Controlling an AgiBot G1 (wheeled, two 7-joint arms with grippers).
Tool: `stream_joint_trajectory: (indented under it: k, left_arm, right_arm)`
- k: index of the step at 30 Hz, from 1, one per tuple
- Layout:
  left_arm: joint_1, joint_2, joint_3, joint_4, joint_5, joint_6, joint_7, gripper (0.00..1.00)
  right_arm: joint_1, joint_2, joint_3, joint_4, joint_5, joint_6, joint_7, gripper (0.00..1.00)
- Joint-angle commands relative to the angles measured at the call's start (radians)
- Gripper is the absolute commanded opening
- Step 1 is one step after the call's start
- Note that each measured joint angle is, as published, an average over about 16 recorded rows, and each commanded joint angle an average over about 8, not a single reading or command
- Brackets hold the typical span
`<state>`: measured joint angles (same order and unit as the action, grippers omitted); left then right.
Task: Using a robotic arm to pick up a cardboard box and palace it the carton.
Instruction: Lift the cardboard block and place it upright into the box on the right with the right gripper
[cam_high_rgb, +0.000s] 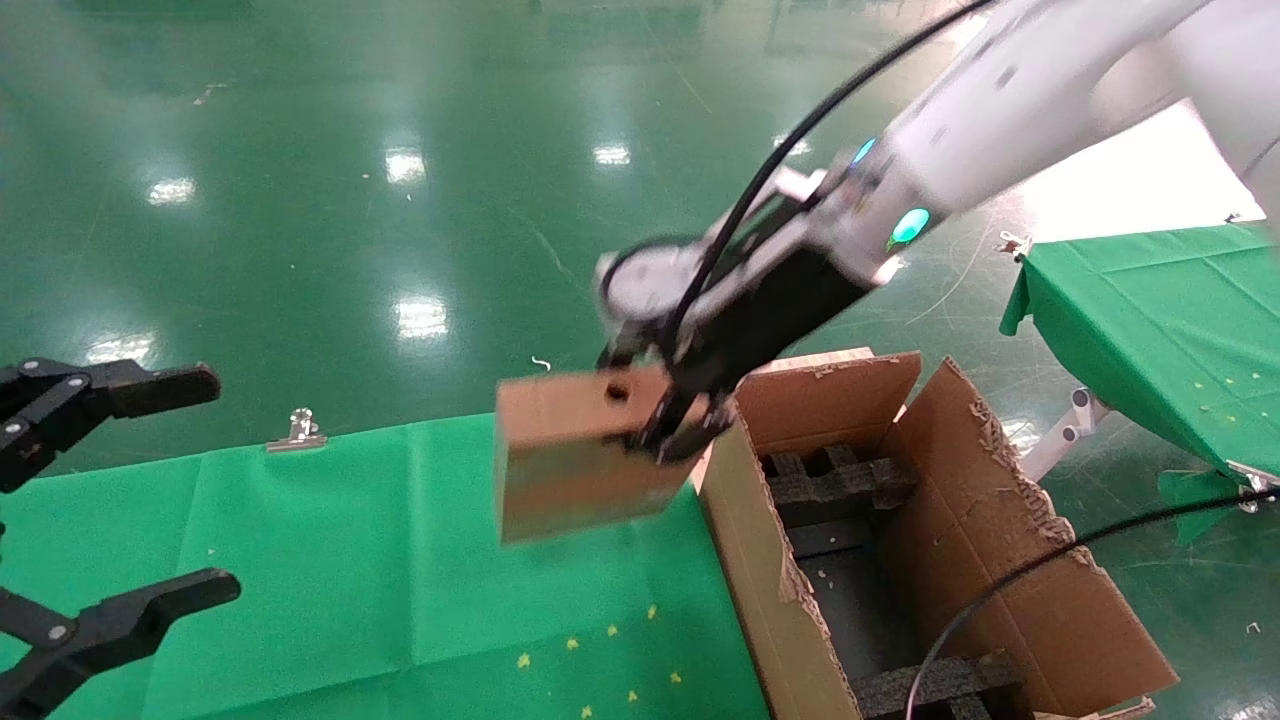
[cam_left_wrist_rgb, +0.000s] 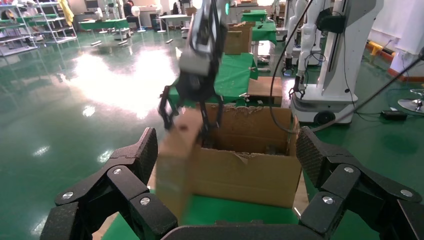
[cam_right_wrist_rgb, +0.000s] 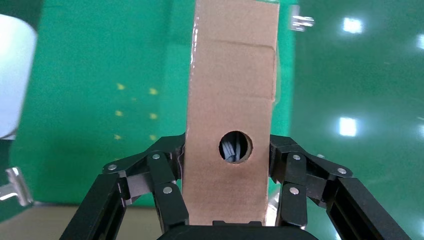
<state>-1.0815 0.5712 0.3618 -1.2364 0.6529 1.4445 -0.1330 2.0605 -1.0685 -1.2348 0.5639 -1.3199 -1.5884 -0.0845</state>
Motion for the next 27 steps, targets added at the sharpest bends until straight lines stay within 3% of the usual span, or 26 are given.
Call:
stream_joint_trajectory:
  k: [1,7,14,27]
  left_arm:
    - [0.0,0.0,0.0,0.0,0.0,0.0,0.0,1.0]
    - [0.0,0.0,0.0,0.0,0.0,0.0,0.0,1.0]
    - [0.0,0.0,0.0,0.0,0.0,0.0,0.0,1.0]
    - [0.0,0.0,0.0,0.0,0.0,0.0,0.0,1.0]
  right_arm:
    - [0.045,0.006,-0.006,-0.027,0.014,-0.002,-0.007,0.0]
    - [0.144,0.007,-0.05,-0.082,0.042,-0.004,-0.029,0.0]
    - [0.186,0.044,-0.114,-0.11,0.087,-0.007,-0.052,0.0]
    - [0.301,0.297,-0.306,-0.061,0.149,-0.014,-0.057,0.0]
